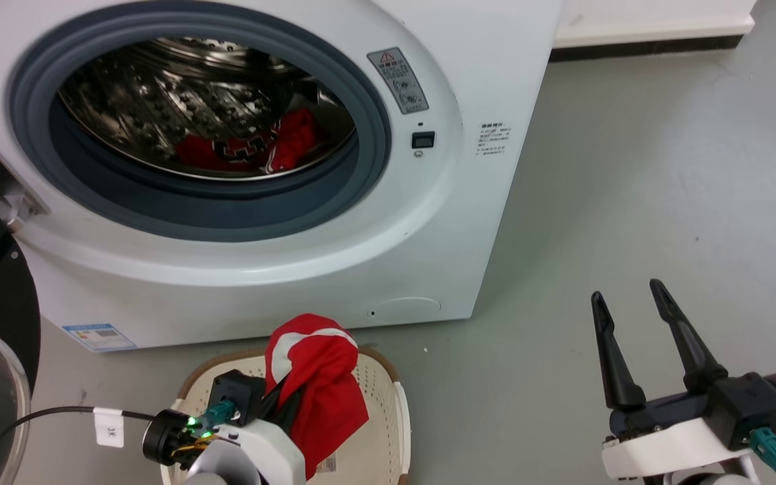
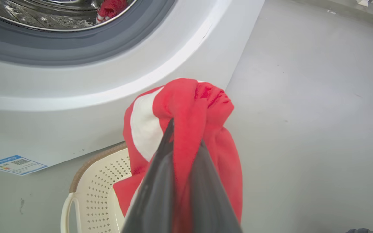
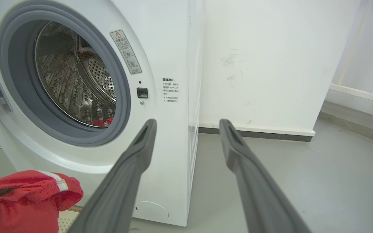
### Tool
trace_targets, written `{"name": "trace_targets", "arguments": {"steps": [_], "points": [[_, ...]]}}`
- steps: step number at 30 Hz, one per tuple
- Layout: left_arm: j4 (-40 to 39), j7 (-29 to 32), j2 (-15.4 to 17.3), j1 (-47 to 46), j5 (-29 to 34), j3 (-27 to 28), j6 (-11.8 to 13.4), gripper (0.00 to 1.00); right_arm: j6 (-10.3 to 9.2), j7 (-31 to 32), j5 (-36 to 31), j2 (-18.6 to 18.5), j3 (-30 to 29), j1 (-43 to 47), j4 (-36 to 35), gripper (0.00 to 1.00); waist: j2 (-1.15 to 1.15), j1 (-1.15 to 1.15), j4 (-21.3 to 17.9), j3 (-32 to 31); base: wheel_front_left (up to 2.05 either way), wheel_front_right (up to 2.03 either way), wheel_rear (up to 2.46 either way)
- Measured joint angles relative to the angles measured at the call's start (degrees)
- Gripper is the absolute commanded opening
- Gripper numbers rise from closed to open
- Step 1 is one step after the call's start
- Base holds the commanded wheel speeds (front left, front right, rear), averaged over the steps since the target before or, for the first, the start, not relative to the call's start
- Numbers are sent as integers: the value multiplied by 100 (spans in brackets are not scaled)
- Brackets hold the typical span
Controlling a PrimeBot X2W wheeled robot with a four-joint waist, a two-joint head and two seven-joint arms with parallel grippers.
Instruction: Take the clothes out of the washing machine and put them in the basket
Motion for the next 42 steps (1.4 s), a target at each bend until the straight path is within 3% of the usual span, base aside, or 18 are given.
{"name": "trace_targets", "arguments": {"steps": [11, 27, 38, 42], "points": [[1659, -314, -311, -896, 56, -157, -210, 0, 0, 0, 12, 0, -58, -503, -105, 100, 0, 1, -119, 873, 0, 0, 0], [4092, -511, -487, -2720, 307, -426, -400, 0, 0, 0, 164, -1, -212, -1359, -353, 100, 0, 2, -345, 2544, 0, 0, 0], [4957, -100, -660, -3546, 500, -714, -324, 0, 1, 0, 266, 0, -333, -1756, -446, 100, 0, 1, -381, 3525, 0, 0, 0], [5008, 29, -645, -3649, 563, -824, -287, 0, 0, 0, 287, 0, -338, -1789, -446, 100, 0, 1, -375, 3617, 0, 0, 0]]}}
